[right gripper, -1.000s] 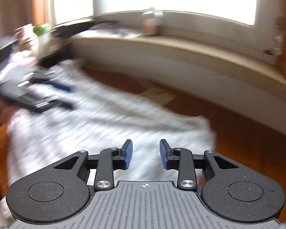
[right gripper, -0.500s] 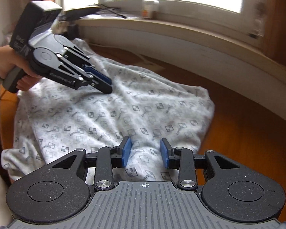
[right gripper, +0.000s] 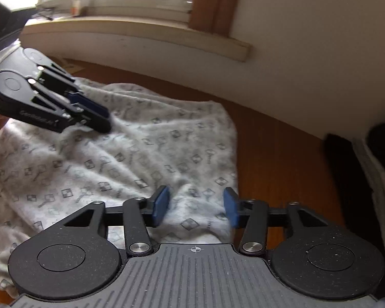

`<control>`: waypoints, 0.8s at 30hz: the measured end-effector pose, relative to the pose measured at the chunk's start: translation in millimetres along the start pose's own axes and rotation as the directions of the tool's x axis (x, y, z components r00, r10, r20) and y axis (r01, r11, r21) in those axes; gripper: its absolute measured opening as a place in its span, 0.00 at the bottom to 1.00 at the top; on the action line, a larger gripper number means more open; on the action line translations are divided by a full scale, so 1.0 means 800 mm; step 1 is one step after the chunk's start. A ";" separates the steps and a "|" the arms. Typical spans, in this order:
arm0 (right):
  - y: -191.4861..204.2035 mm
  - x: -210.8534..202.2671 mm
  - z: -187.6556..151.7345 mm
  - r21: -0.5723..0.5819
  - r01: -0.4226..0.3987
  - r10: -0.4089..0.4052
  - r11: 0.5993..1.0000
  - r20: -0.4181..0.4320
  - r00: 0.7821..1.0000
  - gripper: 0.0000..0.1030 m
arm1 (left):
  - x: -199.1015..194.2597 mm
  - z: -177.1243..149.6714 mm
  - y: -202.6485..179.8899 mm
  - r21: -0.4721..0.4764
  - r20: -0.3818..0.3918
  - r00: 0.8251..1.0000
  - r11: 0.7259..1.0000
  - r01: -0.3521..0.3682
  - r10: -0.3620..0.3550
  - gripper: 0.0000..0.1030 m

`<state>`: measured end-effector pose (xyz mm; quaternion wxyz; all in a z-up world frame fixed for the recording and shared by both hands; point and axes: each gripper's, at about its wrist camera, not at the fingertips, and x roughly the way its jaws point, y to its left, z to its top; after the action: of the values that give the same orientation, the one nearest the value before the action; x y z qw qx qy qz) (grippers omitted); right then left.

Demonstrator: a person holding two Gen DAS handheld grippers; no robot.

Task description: Fold clothes

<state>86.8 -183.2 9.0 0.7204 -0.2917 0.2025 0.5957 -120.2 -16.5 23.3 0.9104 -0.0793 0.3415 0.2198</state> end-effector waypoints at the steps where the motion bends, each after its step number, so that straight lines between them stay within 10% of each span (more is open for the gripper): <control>1: 0.004 -0.003 0.000 0.001 0.014 -0.014 1.000 0.009 1.000 0.46 | -0.002 0.001 0.001 0.000 -0.003 1.000 1.000 0.004 -0.004 0.37; 6: 0.039 -0.016 0.014 0.011 0.037 -0.038 0.999 0.067 0.997 0.47 | -0.041 -0.019 0.031 0.016 0.011 0.999 0.999 -0.035 0.035 0.39; 16: 0.202 -0.009 0.064 -0.086 -0.301 0.311 0.950 0.135 0.941 0.48 | -0.129 -0.088 0.157 -0.054 -0.027 0.966 0.964 -0.258 0.257 0.39; 24: 0.308 -0.008 0.084 -0.145 -0.442 0.459 0.885 0.124 0.879 0.48 | -0.160 -0.114 0.197 -0.152 0.036 0.979 0.969 -0.193 0.200 0.47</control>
<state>-158.9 -114.2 19.3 0.5579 -0.2293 0.1743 0.7784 -330.9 52.8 39.7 0.8841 -0.1068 0.3071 0.3356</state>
